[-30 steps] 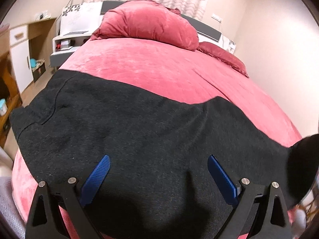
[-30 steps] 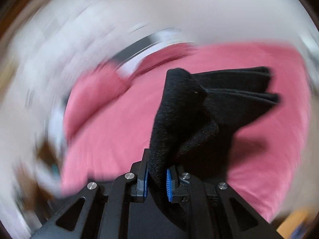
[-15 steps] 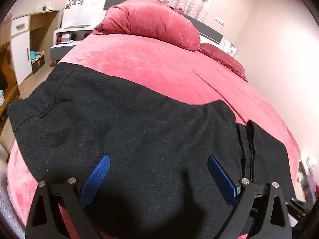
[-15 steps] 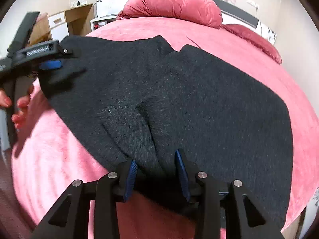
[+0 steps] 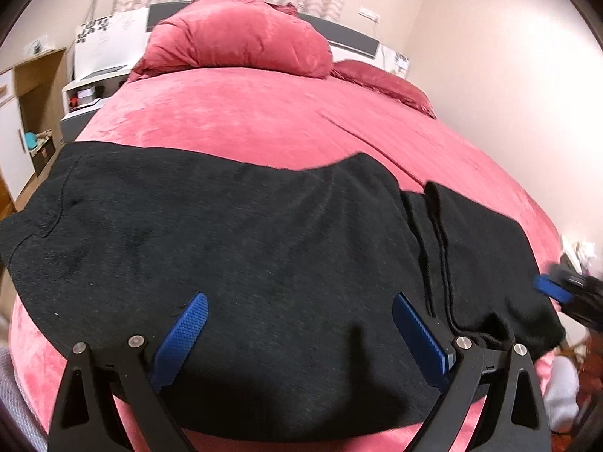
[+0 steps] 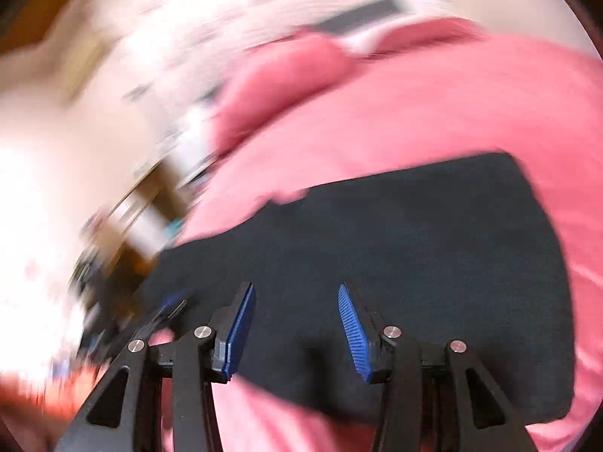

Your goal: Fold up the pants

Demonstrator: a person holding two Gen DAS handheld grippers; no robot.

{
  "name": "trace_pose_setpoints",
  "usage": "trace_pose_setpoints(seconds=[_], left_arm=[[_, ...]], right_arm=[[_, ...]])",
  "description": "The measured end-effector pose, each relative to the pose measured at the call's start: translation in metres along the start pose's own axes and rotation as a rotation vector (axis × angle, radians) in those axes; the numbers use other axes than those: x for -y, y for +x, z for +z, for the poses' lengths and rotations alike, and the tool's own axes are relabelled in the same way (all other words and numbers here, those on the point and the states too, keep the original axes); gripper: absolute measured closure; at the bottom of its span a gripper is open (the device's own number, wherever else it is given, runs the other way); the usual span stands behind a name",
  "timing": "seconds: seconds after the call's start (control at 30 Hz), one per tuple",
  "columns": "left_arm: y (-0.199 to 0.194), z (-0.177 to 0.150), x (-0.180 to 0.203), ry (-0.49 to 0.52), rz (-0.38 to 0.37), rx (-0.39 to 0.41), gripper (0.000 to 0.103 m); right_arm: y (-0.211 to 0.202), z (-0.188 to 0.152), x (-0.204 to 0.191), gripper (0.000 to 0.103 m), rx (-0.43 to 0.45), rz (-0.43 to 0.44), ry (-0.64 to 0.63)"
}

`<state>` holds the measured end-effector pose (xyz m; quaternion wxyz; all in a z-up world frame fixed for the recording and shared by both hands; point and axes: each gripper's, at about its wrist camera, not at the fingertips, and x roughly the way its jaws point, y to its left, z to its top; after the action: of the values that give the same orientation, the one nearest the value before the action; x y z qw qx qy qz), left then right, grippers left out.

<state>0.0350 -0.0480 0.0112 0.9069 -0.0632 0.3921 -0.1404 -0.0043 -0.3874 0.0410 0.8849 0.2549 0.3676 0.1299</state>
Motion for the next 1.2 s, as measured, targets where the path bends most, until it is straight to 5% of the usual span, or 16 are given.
trace_pose_setpoints(seconds=[0.1,0.2,0.27,0.37,0.5,0.63,1.0,1.03,1.1,1.2], left_arm=[[0.001,-0.002,0.011,0.021,-0.011,-0.034,0.004],[-0.001,-0.001,0.023,0.036,-0.019,-0.049,0.004],[-0.003,-0.001,0.032,0.048,-0.03,-0.042,0.004],[-0.001,0.003,0.045,0.06,-0.045,-0.04,0.004],[0.016,0.007,0.07,0.079,-0.09,-0.087,0.004],[0.04,0.0,0.103,0.208,-0.075,-0.146,0.004],[0.051,-0.019,0.109,0.305,-0.023,-0.142,0.001],[0.051,-0.021,0.109,0.305,-0.022,-0.139,0.001],[0.049,-0.024,0.109,0.312,-0.02,-0.127,0.0],[0.046,-0.03,0.105,0.317,-0.029,-0.114,0.0]], right_arm=[[0.04,-0.002,0.015,0.073,-0.107,-0.124,0.087],[0.073,-0.03,-0.025,0.073,-0.2,-0.139,-0.098],[0.078,-0.055,-0.068,0.078,-0.166,-0.147,-0.291],[0.081,-0.069,-0.091,0.083,-0.125,-0.153,-0.406],[0.067,-0.062,-0.069,0.083,-0.132,-0.039,-0.252],[0.048,-0.056,-0.04,0.076,-0.114,0.061,-0.094],[-0.006,-0.029,0.005,0.065,0.106,-0.112,0.06],[-0.008,-0.024,0.011,0.061,0.122,-0.122,0.082],[-0.022,-0.012,0.034,0.037,0.177,-0.164,0.167],[-0.038,0.002,0.076,0.033,0.24,-0.197,0.317]])
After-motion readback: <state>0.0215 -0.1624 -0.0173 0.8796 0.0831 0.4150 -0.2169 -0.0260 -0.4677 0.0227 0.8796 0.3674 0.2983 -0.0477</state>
